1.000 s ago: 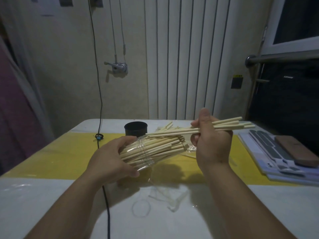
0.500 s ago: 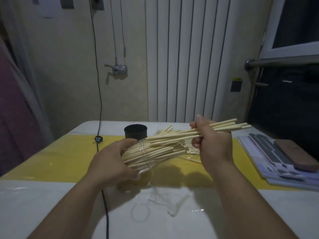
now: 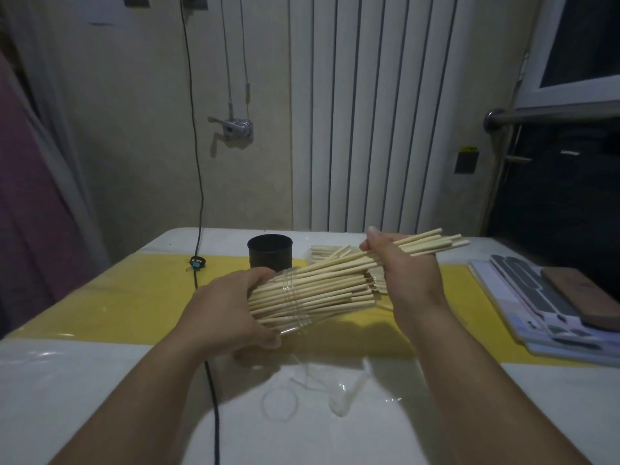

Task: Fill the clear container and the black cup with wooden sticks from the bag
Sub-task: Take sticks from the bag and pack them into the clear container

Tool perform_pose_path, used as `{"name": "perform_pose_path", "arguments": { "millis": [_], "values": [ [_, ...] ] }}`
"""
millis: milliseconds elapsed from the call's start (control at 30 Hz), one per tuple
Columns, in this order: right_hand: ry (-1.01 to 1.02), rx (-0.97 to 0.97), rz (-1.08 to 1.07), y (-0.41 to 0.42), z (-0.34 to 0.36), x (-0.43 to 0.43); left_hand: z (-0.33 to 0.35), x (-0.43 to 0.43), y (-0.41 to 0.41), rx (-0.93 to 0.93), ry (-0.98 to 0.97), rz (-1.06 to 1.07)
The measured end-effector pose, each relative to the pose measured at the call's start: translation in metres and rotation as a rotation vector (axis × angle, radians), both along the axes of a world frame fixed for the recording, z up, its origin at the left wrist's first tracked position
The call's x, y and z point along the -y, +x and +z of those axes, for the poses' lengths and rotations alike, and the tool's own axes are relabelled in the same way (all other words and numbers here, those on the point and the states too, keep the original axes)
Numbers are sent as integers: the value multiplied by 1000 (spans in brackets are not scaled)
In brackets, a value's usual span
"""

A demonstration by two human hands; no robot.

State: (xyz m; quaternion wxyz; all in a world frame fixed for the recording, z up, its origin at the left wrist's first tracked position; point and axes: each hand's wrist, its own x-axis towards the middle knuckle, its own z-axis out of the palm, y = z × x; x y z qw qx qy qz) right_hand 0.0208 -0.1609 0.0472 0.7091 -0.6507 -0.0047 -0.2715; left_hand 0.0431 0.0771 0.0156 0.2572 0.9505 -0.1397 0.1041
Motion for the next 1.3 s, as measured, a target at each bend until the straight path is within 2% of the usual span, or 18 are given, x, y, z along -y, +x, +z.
{"name": "perform_pose_path", "arguments": {
  "millis": [133, 300, 333, 433, 467, 533, 600, 667, 833, 933, 1000, 1167, 1233, 1300],
  "values": [
    [-9, -23, 61, 1, 0, -1, -1, -1, 0, 8, -3, -6],
    [-235, -185, 298, -1, -7, -5, 0, 0, -4, 26, -1, -20],
    [-186, -160, 294, -2, -6, -4, 0, 0, -4, 26, -10, -20],
    [201, -17, 185, 0, 0, 1, 1, -1, -4, 13, -24, -13],
    [274, 24, 125, -1, 2, 2, 2, -1, -4, 11, -21, -12],
    [130, 49, 26, 0, 0, 1, 2, 0, -4, 10, -15, -11],
    [-149, -10, 56, -2, -3, -5, 1, 0, -4, 8, -10, -13],
    [-305, -68, 120, -2, -8, -8, 1, 1, -5, 14, 4, -14],
    [-166, -51, 65, 0, -6, -5, 0, 2, -5, 22, 10, -11],
    [-440, -176, 167, 3, -10, -5, 0, 2, -5, 21, -2, -8],
    [-502, -222, 264, 5, -13, -5, 0, 2, -5, 28, 1, -4],
    [-410, -189, 277, 2, -11, -2, 2, 4, -10, 25, -37, -5],
    [-269, -128, 247, -1, -8, -1, 2, 4, -10, 15, -86, 10],
    [-40, -52, 196, 0, -5, -1, 2, 4, -8, 7, -174, 26]
  ]
}}
